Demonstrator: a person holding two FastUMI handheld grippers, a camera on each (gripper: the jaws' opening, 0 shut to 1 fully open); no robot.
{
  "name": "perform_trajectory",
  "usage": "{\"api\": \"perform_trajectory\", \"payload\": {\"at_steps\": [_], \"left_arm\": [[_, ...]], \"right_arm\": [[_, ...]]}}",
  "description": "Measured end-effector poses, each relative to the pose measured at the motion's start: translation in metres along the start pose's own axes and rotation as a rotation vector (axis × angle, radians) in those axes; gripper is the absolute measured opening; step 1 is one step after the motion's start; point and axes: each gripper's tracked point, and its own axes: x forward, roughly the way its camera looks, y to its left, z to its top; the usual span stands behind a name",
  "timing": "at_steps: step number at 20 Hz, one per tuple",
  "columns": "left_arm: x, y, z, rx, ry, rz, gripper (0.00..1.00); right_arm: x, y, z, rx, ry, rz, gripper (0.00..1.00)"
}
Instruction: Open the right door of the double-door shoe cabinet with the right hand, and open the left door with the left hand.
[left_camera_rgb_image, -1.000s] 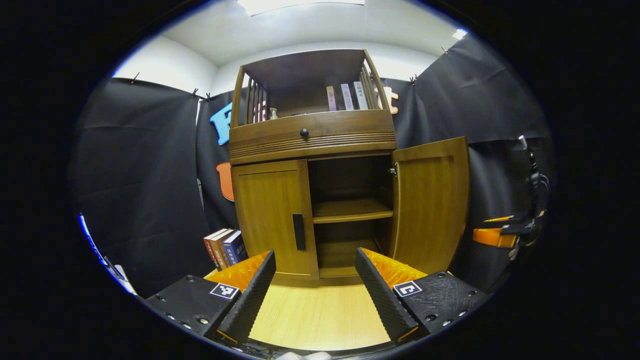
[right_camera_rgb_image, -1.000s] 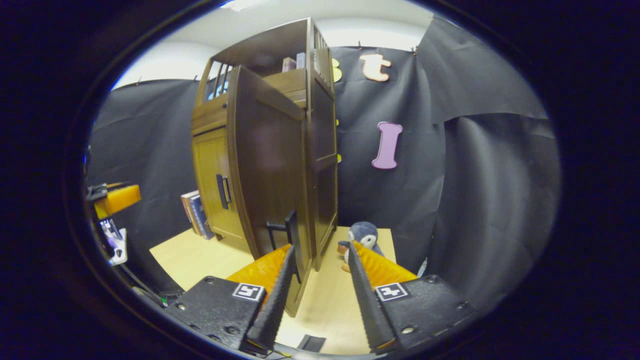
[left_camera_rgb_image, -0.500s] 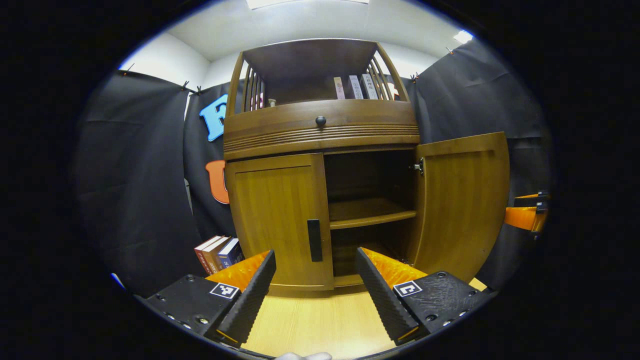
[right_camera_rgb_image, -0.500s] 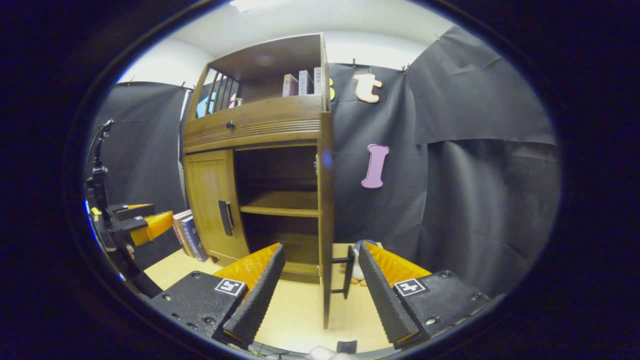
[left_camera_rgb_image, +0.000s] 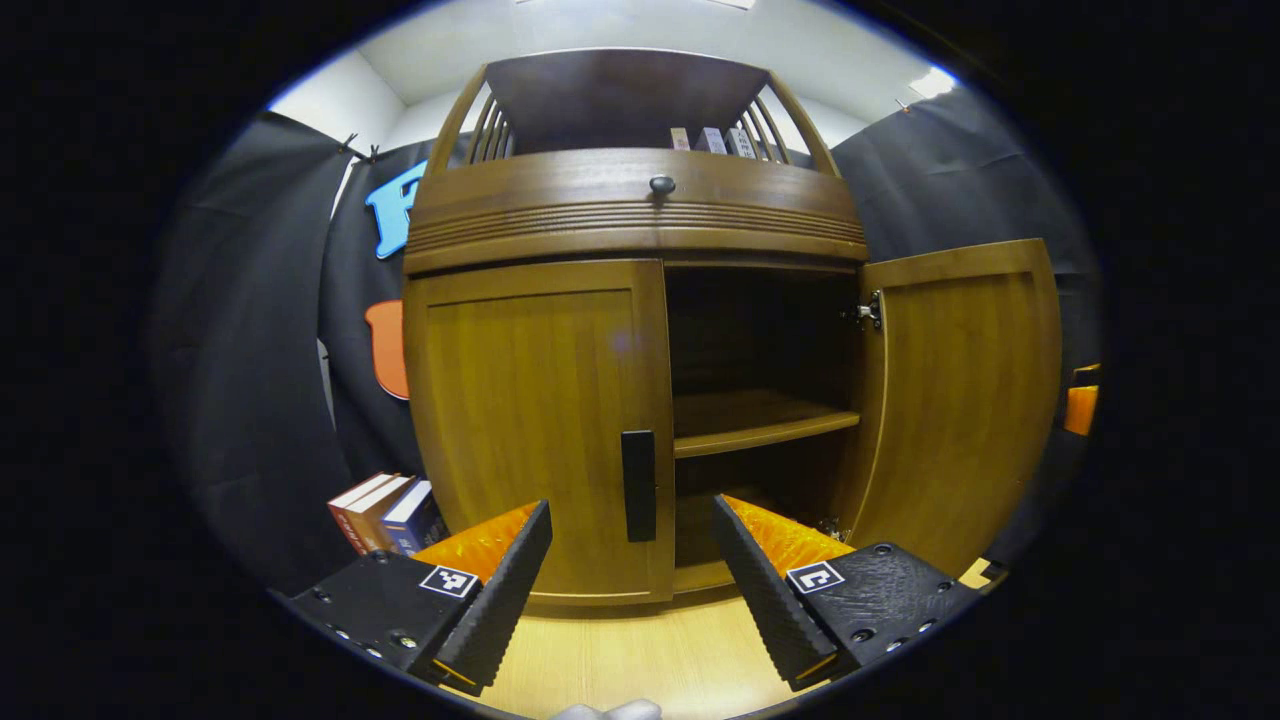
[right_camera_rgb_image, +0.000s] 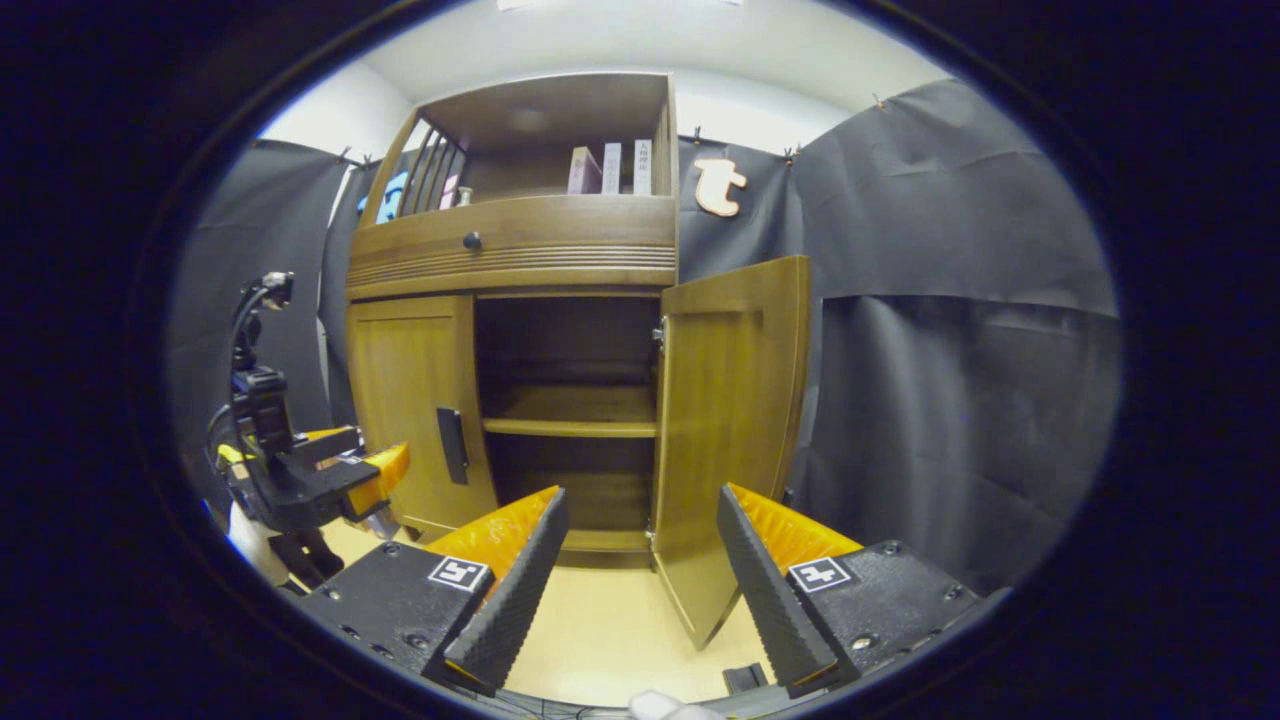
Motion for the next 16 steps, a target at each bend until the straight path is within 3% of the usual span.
{"api": "perform_trajectory", "payload": {"at_steps": [7,12,13,14,16], "left_arm": [[0.084,-0.001,-0.015,-0.042,-0.012,-0.021,0.96],[0.123,-0.003,-0.03,-0.048,0.011,-0.02,0.92],[0.126,-0.004,-0.032,-0.046,0.013,-0.024,0.75],[0.13,-0.004,-0.033,-0.044,0.013,-0.024,0.81],[0.136,0.001,-0.035,-0.036,0.008,-0.008,0.68]], "right_arm": [[-0.005,-0.007,-0.003,-0.028,0.043,-0.126,0.95],[-0.01,-0.012,-0.01,-0.036,0.083,-0.167,0.96],[-0.009,-0.012,-0.01,-0.037,0.09,-0.169,0.95],[-0.009,-0.01,-0.012,-0.04,0.097,-0.167,0.96],[-0.009,-0.008,-0.013,-0.048,0.103,-0.157,0.96]]}}
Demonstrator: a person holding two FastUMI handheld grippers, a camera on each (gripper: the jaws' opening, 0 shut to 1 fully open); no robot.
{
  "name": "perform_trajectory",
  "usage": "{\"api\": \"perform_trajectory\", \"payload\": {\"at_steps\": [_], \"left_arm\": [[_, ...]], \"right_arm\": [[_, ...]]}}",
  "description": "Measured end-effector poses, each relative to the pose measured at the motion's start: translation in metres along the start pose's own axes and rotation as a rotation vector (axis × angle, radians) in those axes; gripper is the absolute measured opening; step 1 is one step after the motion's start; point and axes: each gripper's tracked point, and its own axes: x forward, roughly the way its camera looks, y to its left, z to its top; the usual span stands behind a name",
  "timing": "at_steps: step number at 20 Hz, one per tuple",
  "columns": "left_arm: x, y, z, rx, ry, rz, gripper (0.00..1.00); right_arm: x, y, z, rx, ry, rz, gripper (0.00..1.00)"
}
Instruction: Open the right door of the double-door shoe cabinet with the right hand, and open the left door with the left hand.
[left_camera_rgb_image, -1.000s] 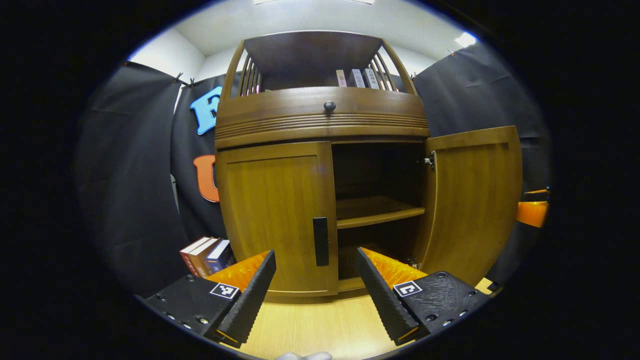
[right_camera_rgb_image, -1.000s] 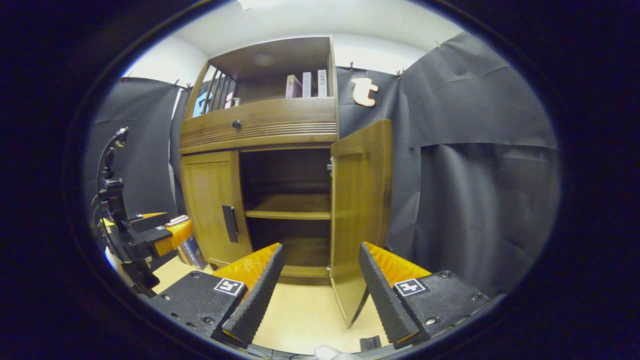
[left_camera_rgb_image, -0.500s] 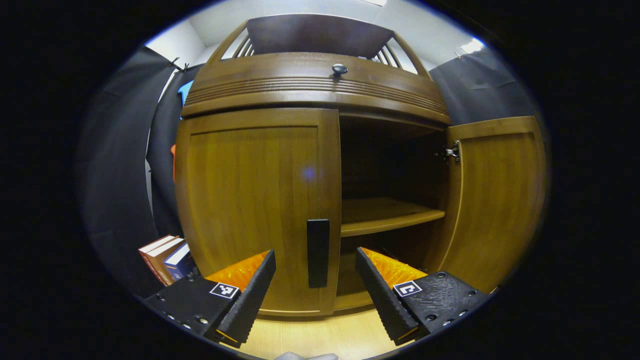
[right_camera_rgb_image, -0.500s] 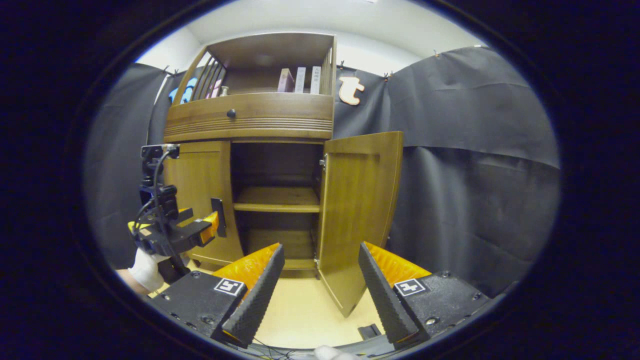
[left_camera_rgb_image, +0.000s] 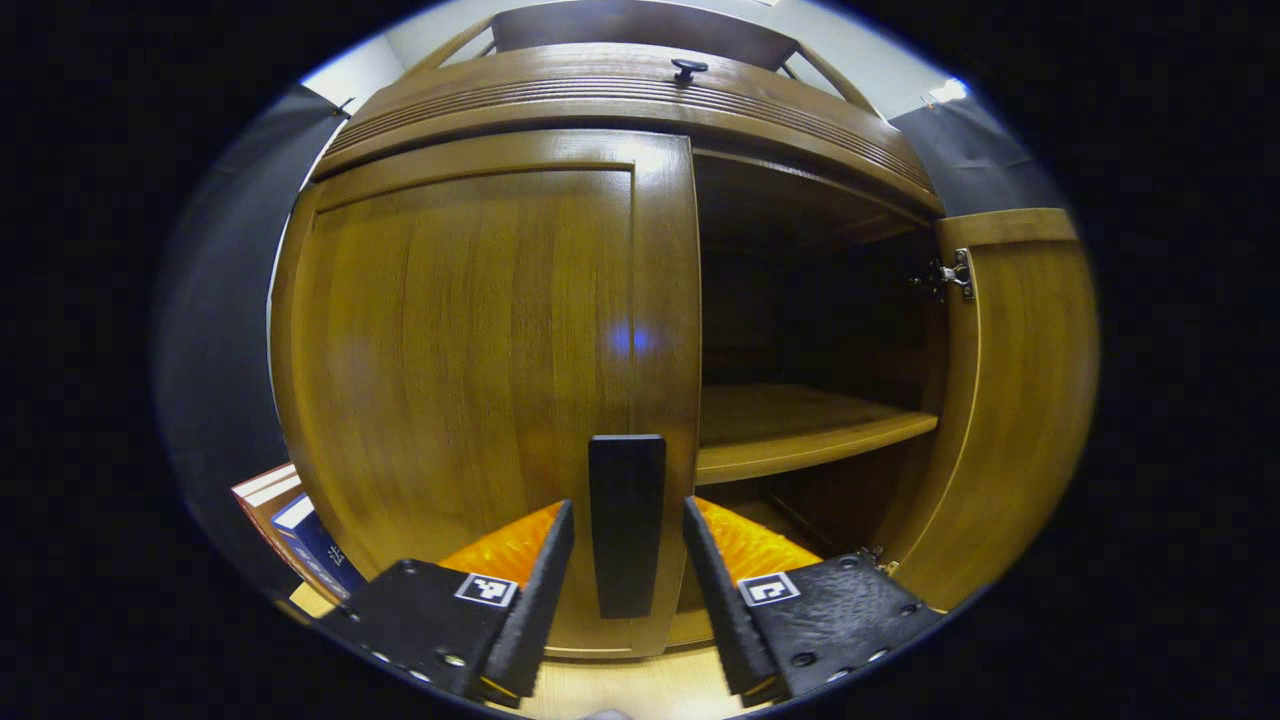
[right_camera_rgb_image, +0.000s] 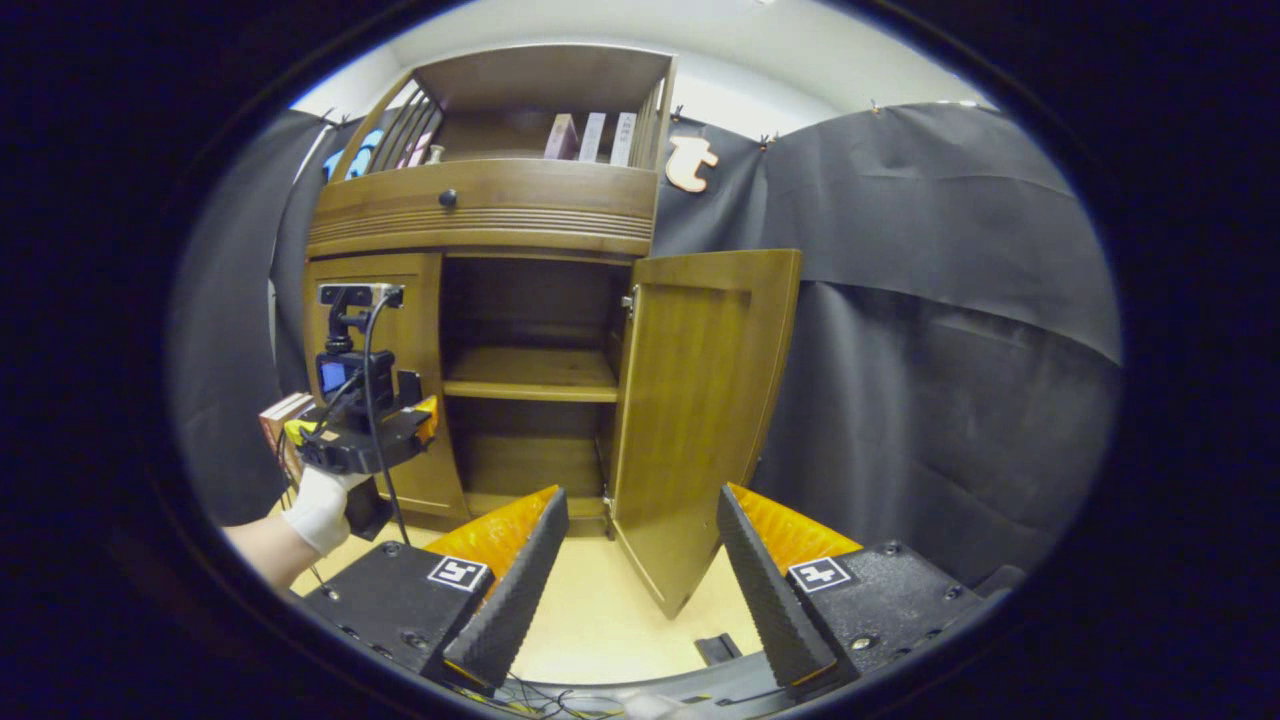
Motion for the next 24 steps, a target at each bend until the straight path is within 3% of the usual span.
{"api": "perform_trajectory", "payload": {"at_steps": [2,3,6,7,8,9,10,20,21,22,24], "left_arm": [[0.0,0.0,-0.003,-0.01,0.01,-0.012,0.55],[-0.002,-0.001,-0.003,-0.015,0.011,-0.027,0.43],[-0.005,-0.003,-0.004,-0.018,0.015,-0.069,0.39],[-0.007,-0.003,-0.004,-0.016,0.015,-0.076,0.3],[-0.009,-0.003,-0.005,-0.019,0.012,-0.085,0.39],[-0.012,-0.004,-0.005,-0.024,0.014,-0.096,0.22],[-0.016,-0.003,-0.003,-0.028,0.01,-0.107,0.3],[-0.078,0.006,-0.007,-0.029,-0.004,-0.149,0.3],[-0.082,0.008,-0.008,-0.034,-0.005,-0.146,0.39],[-0.085,0.008,-0.009,-0.035,-0.007,-0.143,0.3],[-0.088,0.009,-0.008,-0.033,-0.014,-0.128,0.28]], "right_arm": [[0.0,0.003,-0.002,-0.01,0.003,0.018,0.95],[-0.002,0.004,-0.002,-0.013,0.001,0.026,0.96],[-0.001,0.008,-0.003,-0.02,0.002,0.046,0.94],[-0.002,0.01,-0.003,-0.016,0.004,0.055,0.94],[-0.002,0.012,-0.004,-0.014,0.004,0.062,0.96],[-0.003,0.012,-0.004,-0.012,0.004,0.067,0.94],[-0.003,0.013,-0.005,-0.011,0.004,0.072,0.94],[-0.007,0.018,-0.007,-0.01,0.006,0.121,0.95],[-0.006,0.018,-0.006,-0.011,0.005,0.126,0.94],[-0.006,0.019,-0.006,-0.011,0.004,0.131,0.95],[-0.008,0.02,-0.005,-0.013,0.0,0.137,0.95]]}}
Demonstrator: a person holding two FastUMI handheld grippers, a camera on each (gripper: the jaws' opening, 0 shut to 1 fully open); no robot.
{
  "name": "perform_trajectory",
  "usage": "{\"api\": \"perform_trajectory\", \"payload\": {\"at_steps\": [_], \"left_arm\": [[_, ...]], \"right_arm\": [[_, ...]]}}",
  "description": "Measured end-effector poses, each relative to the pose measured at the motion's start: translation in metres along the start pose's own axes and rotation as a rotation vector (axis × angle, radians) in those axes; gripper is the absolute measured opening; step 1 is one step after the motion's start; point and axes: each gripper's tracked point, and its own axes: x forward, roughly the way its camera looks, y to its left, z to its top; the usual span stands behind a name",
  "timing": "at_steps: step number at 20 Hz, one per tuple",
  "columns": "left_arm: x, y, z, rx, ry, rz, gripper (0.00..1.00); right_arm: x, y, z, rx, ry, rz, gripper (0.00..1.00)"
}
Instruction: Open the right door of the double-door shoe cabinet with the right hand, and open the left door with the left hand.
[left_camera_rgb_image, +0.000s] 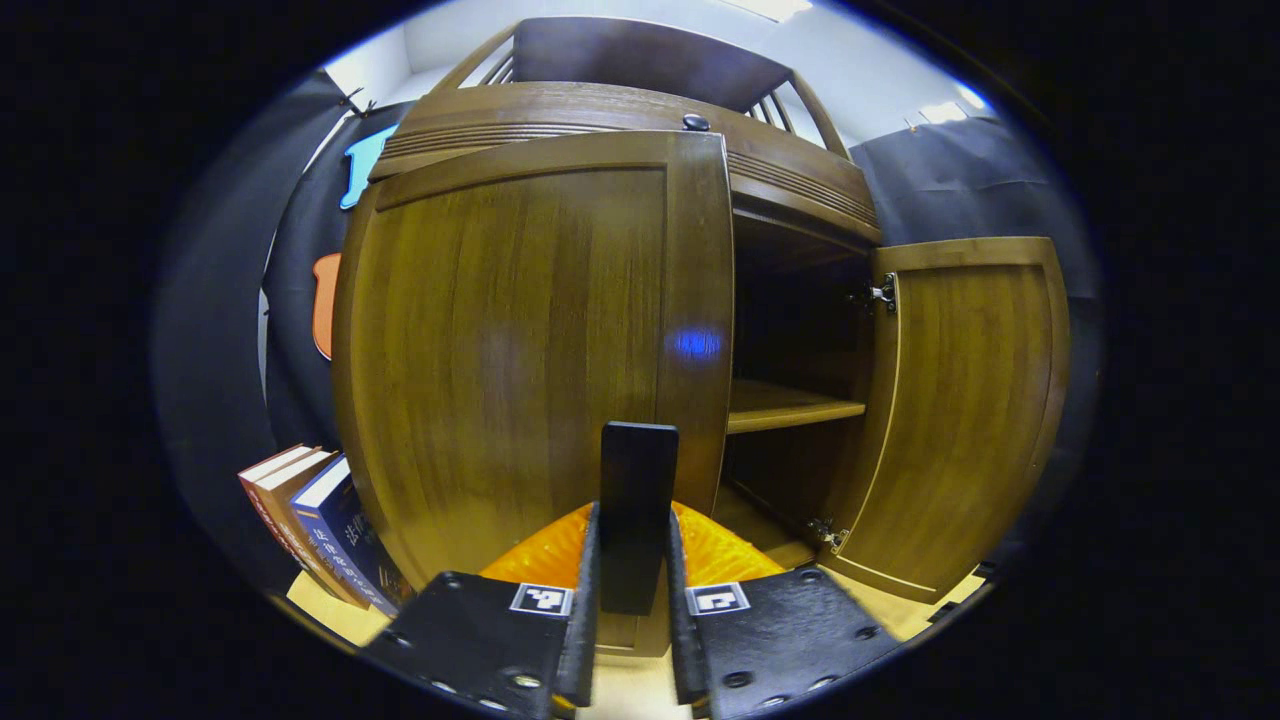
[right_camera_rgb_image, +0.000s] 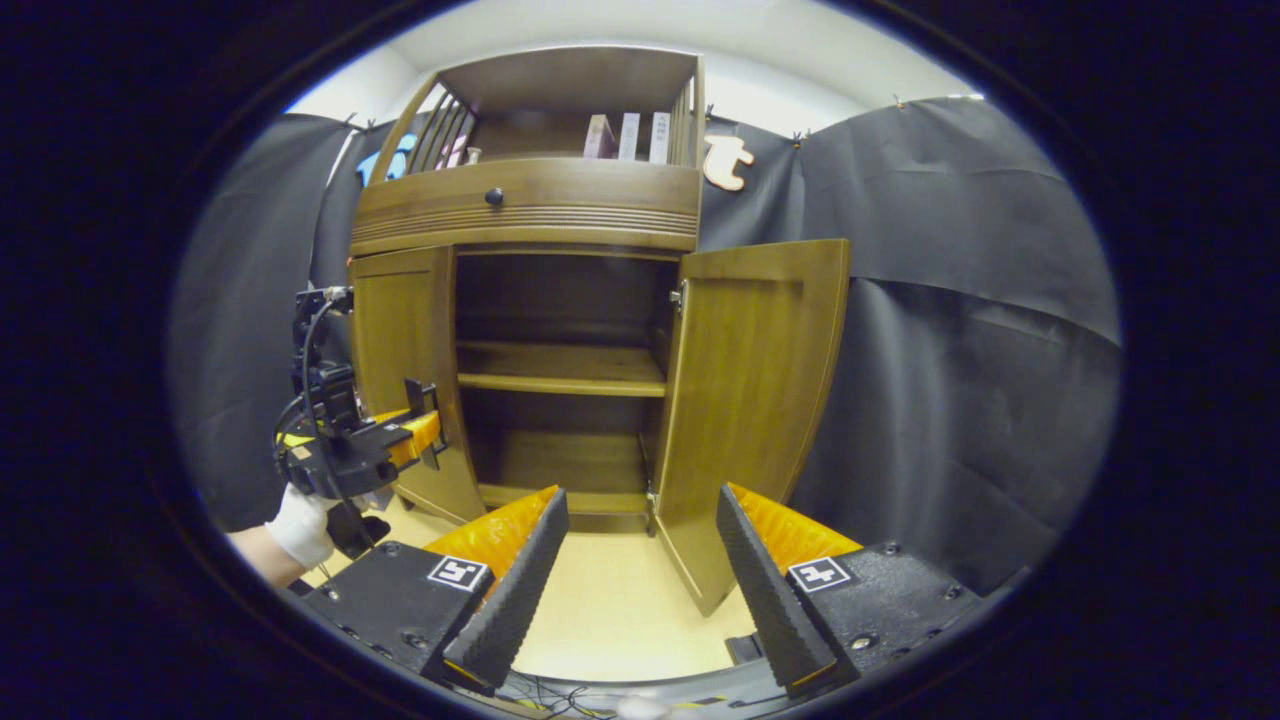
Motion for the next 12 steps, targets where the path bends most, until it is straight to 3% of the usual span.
{"api": "perform_trajectory", "payload": {"at_steps": [4,5,6,7,8,12], "left_arm": [[0.003,0.001,-0.001,-0.011,0.004,0.031,0.25],[0.001,0.0,0.0,-0.01,0.008,0.039,0.19],[0.004,0.0,0.0,-0.008,0.007,0.044,0.19],[0.002,0.0,0.0,0.001,0.01,0.042,0.27],[0.0,0.001,0.0,0.006,0.01,0.04,0.19],[-0.016,0.005,-0.001,-0.001,0.017,0.041,0.19]], "right_arm": [[0.0,-0.003,0.001,-0.001,-0.006,-0.003,0.95],[-0.001,-0.004,0.001,0.003,-0.006,-0.006,0.95],[-0.001,-0.004,0.001,0.005,-0.007,-0.01,0.96],[-0.001,-0.005,0.002,0.006,-0.008,-0.013,0.95],[0.0,-0.006,0.002,0.005,-0.01,-0.016,0.94],[0.004,-0.006,0.004,0.006,-0.012,-0.007,0.95]]}}
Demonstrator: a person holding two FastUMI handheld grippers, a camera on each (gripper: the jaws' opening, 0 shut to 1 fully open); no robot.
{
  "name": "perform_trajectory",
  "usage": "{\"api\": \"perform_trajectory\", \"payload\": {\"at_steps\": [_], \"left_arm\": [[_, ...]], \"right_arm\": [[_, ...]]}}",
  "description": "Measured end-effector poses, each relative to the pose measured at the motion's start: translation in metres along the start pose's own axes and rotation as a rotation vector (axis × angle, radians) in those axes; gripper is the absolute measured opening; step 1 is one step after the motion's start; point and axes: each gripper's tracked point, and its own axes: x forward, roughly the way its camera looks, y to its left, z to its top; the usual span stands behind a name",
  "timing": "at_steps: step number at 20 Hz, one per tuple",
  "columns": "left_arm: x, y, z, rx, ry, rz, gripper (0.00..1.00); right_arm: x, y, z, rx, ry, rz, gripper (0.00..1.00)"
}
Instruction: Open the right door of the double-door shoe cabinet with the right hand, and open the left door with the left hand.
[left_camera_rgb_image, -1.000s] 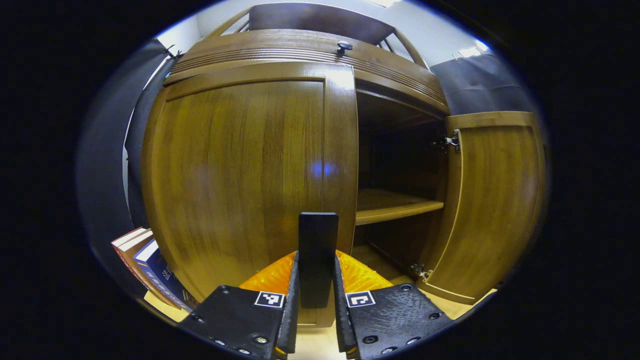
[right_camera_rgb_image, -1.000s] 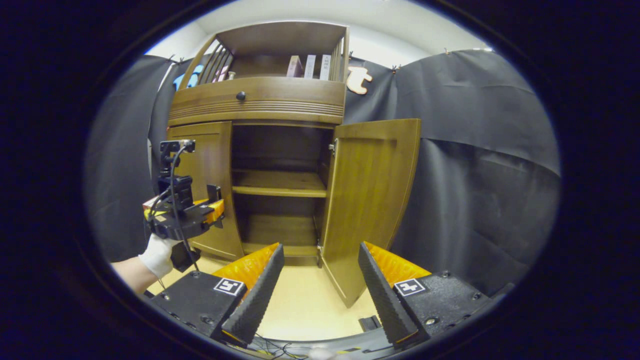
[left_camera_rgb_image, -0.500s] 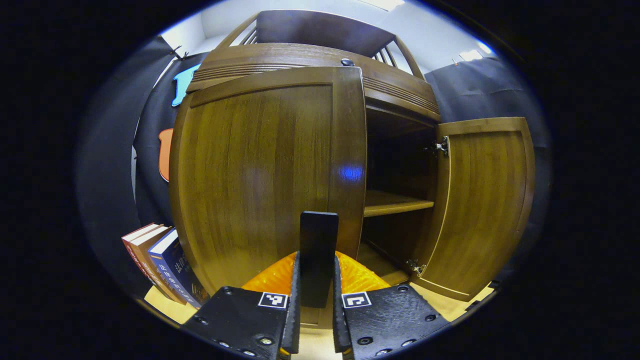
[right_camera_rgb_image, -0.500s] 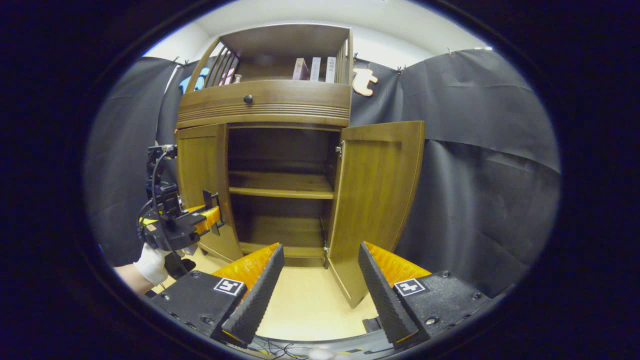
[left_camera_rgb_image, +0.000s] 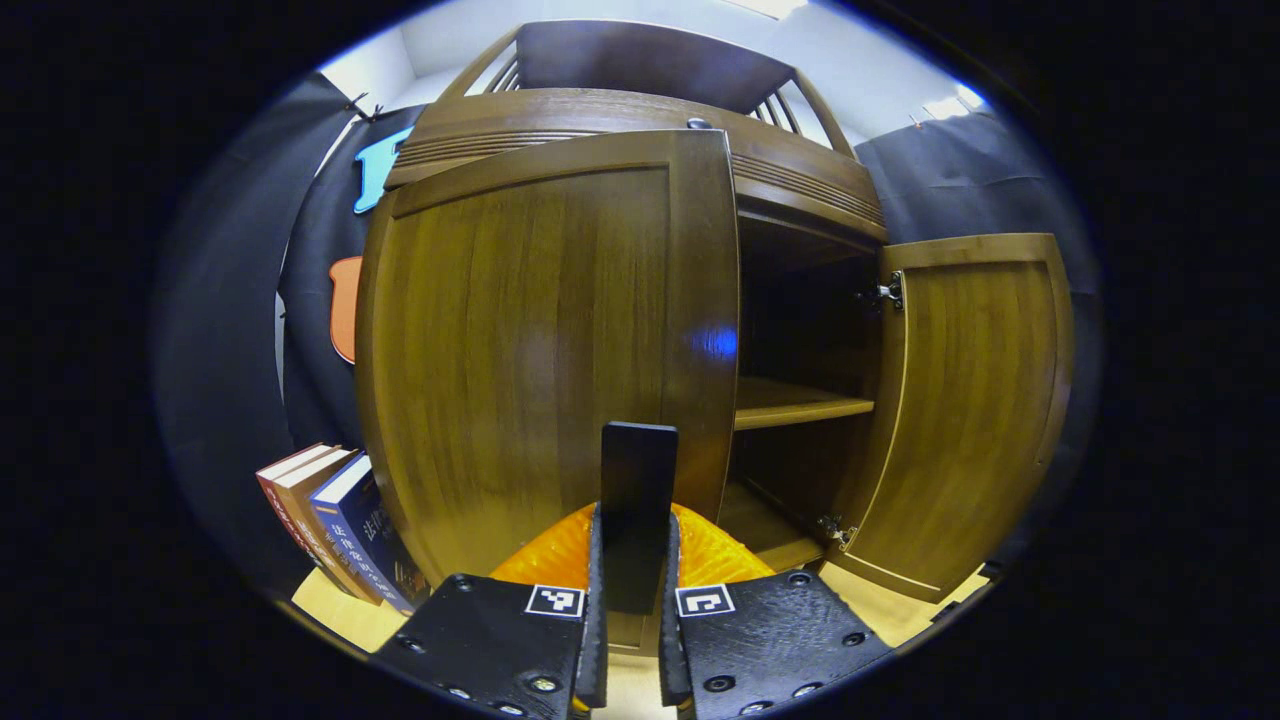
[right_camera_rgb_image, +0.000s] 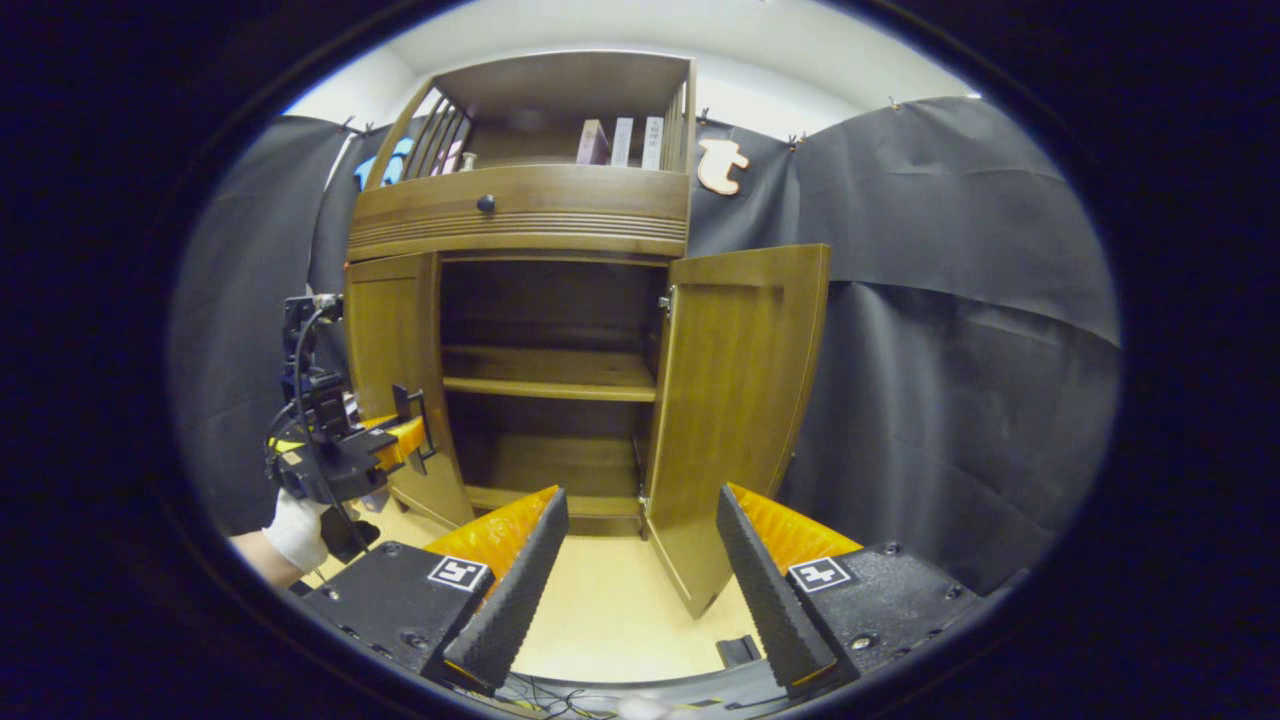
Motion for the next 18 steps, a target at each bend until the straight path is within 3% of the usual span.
{"api": "perform_trajectory", "payload": {"at_steps": [6,18], "left_arm": [[-0.04,0.016,-0.002,0.01,0.002,0.014,0.19],[-0.106,0.066,-0.009,-0.027,0.042,0.125,0.18]], "right_arm": [[0.003,0.012,-0.002,-0.013,0.007,0.047,0.94],[0.011,0.064,-0.012,-0.021,0.014,0.207,0.94]]}}
